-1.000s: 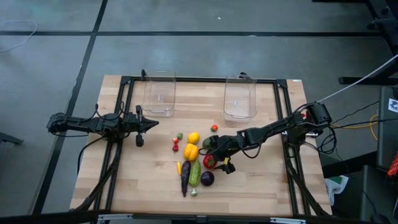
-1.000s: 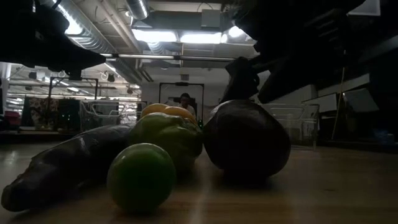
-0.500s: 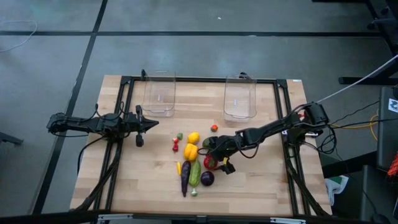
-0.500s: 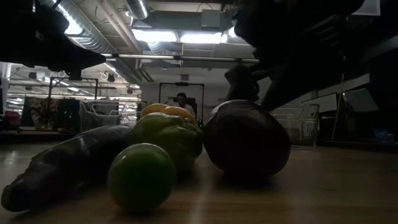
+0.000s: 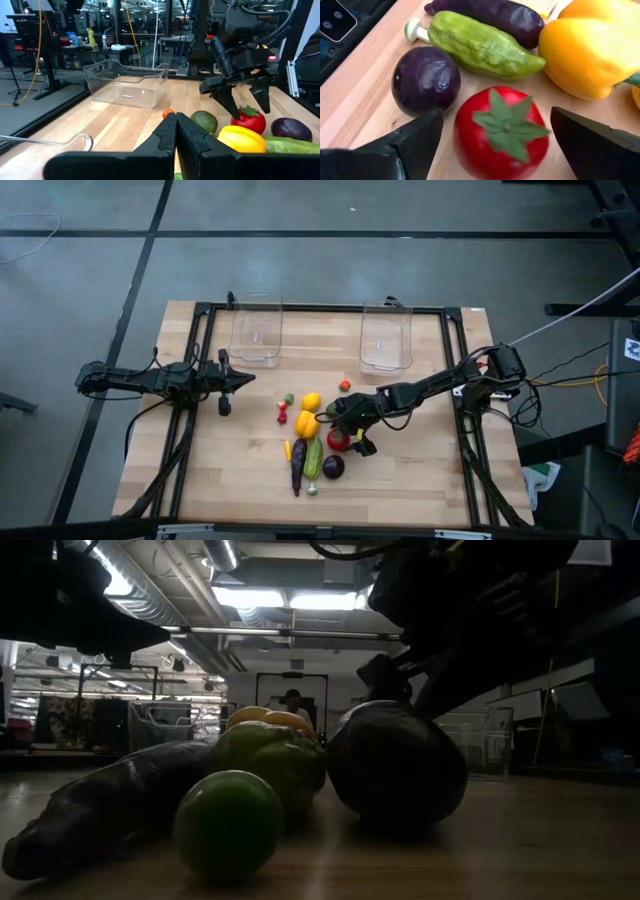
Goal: Sort produce into baskets
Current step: Put the red tomato into the right transparent bin
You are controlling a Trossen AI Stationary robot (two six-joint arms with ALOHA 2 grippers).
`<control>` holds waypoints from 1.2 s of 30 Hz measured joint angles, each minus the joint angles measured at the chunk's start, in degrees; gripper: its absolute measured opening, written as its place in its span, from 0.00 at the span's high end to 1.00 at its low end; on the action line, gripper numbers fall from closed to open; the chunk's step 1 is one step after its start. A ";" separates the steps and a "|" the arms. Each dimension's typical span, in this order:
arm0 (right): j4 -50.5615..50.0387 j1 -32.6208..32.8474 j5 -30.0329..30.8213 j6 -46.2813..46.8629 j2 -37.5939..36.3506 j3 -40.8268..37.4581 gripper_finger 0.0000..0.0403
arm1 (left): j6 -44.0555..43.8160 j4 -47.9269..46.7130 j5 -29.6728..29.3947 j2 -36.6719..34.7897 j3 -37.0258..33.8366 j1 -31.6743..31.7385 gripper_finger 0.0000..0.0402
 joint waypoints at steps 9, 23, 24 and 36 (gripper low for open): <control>-0.12 -0.80 -1.46 1.00 0.00 0.00 0.09 | 0.00 0.00 0.00 0.00 0.00 0.00 1.00; -0.89 -0.69 -1.52 1.00 0.19 0.00 0.09 | 0.00 0.00 0.00 0.00 0.00 0.00 1.00; -0.53 -0.69 -1.88 1.07 0.56 0.03 0.09 | 0.00 0.00 0.00 0.00 0.00 0.00 1.00; 2.03 -2.73 -9.13 4.07 4.40 0.02 0.09 | 0.00 0.02 -0.02 0.63 0.00 0.00 1.00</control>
